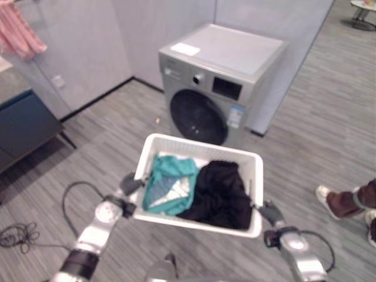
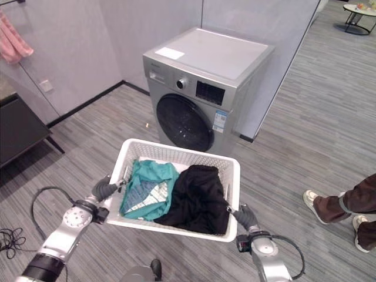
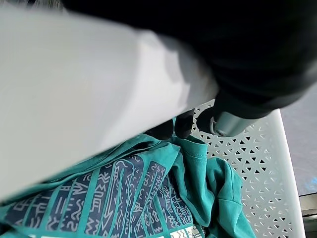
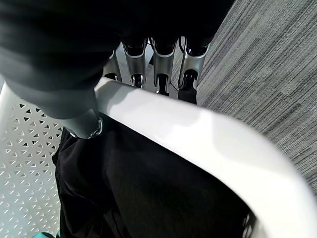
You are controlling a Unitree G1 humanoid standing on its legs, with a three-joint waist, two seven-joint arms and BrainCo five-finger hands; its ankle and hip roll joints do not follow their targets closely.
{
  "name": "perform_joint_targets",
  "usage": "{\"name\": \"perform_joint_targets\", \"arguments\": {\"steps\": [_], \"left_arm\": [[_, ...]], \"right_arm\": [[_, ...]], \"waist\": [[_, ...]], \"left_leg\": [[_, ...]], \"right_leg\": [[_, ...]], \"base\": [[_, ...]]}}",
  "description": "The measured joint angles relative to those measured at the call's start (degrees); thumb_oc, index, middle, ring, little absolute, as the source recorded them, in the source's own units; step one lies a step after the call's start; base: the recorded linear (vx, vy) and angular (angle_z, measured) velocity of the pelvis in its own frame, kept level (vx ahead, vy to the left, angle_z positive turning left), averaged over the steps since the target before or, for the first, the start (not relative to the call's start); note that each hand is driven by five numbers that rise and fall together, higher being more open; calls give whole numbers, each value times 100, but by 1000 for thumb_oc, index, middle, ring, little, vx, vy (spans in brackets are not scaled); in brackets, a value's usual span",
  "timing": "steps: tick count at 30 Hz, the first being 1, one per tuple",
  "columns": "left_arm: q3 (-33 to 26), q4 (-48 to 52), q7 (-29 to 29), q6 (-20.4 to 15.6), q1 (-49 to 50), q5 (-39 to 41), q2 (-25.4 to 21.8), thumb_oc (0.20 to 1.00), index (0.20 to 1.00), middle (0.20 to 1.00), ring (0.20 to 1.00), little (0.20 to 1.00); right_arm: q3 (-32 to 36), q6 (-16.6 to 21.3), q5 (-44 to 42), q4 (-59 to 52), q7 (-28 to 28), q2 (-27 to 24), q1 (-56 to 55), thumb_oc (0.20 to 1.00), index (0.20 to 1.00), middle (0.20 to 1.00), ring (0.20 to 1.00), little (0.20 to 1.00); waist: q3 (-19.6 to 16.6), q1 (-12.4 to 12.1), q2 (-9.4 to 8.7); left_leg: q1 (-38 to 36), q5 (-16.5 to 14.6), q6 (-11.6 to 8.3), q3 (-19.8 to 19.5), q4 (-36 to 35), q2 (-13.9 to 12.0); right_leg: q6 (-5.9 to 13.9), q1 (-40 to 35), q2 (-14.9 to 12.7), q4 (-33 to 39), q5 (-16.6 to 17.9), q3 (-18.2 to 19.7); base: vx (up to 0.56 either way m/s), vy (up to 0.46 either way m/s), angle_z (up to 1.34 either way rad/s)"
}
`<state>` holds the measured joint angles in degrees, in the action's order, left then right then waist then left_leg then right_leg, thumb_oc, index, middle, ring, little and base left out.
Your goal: Grab the laundry basket,head to the washer,open it,put in the laundry and shut it.
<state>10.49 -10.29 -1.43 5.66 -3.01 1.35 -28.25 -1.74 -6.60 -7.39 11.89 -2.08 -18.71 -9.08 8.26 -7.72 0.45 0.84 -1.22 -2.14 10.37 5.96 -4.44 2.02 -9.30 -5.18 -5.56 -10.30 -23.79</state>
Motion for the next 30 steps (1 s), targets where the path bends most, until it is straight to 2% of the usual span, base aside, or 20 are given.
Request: {"name": "perform_joint_targets", "arguments": {"steps": [30], "left_arm": [[-3,0,0,-1,161,2,100,200,200,200,200,200]], "right_arm": [[51,11,6,0,47,25,-80,200,200,200,200,200]], "waist": [[-7,81,9]], "left_leg": [[-34,1,0,-37,-34,1]], "right_leg": [[5,-77,8,66,4,-56]], "base": [[1,-1,1]]}}
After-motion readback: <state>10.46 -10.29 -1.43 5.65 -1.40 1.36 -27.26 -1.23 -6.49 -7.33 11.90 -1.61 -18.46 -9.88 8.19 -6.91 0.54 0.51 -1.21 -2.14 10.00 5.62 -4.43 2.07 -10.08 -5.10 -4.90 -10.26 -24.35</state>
